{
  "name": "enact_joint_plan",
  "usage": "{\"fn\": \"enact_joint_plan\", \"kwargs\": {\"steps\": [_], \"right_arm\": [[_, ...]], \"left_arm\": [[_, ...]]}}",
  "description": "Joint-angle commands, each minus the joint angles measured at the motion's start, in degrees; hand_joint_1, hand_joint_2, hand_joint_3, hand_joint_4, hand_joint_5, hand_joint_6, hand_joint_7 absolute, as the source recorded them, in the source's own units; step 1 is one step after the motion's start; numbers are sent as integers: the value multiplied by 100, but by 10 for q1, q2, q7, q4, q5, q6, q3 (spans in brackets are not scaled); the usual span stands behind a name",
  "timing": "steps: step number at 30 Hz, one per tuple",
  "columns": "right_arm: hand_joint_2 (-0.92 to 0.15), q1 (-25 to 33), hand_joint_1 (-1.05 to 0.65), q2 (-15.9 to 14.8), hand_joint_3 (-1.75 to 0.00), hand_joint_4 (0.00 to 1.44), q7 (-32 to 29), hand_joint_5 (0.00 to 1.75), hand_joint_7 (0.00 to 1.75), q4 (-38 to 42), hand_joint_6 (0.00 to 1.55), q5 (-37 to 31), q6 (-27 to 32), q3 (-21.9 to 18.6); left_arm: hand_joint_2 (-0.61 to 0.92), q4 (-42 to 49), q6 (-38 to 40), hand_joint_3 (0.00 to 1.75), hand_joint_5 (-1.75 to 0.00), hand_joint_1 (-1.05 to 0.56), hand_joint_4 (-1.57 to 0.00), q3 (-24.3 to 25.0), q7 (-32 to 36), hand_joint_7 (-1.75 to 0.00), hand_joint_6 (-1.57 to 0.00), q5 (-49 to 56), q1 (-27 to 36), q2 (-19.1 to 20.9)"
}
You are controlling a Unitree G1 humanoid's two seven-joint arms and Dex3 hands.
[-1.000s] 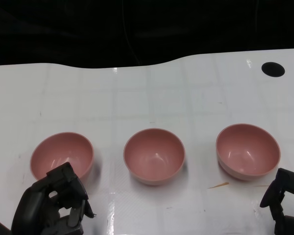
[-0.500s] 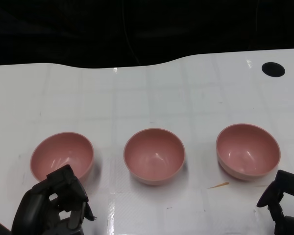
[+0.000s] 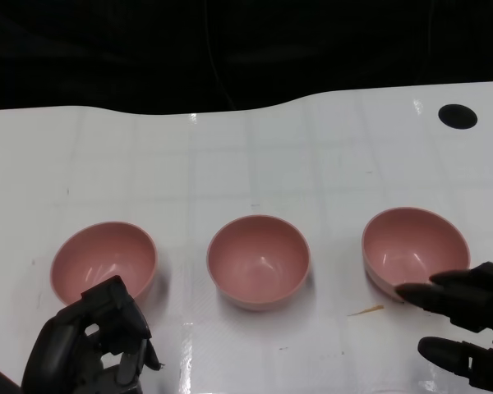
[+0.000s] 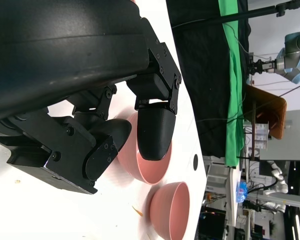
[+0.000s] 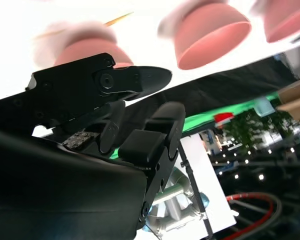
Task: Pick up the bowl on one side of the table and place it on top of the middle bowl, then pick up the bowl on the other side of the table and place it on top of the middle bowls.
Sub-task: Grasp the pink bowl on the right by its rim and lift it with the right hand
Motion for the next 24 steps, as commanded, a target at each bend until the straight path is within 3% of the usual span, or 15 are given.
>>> {"fn": "enact_joint_plan", "kwargs": {"steps": [1, 13, 24], "right_arm": [[-92, 1, -77, -42, -15, 50, 65, 8, 0, -76, 53, -7, 59, 6], [-92, -50, -92, -107, -6, 39, 219, 0, 0, -178, 39, -18, 209, 57], [-92, -111, -88, -116, -3, 42, 217, 2, 1, -118, 42, -22, 244, 122]], "left_arm": [[54, 1, -6, 127, -175, 0, -78, 1, 5, -164, -72, 2, 3, 3], [53, 21, -25, 129, -175, -1, -79, 2, -4, -165, -71, -4, -4, 3], [52, 13, -15, 131, -175, -1, -78, 0, 1, -165, -71, -2, -5, 5]]}}
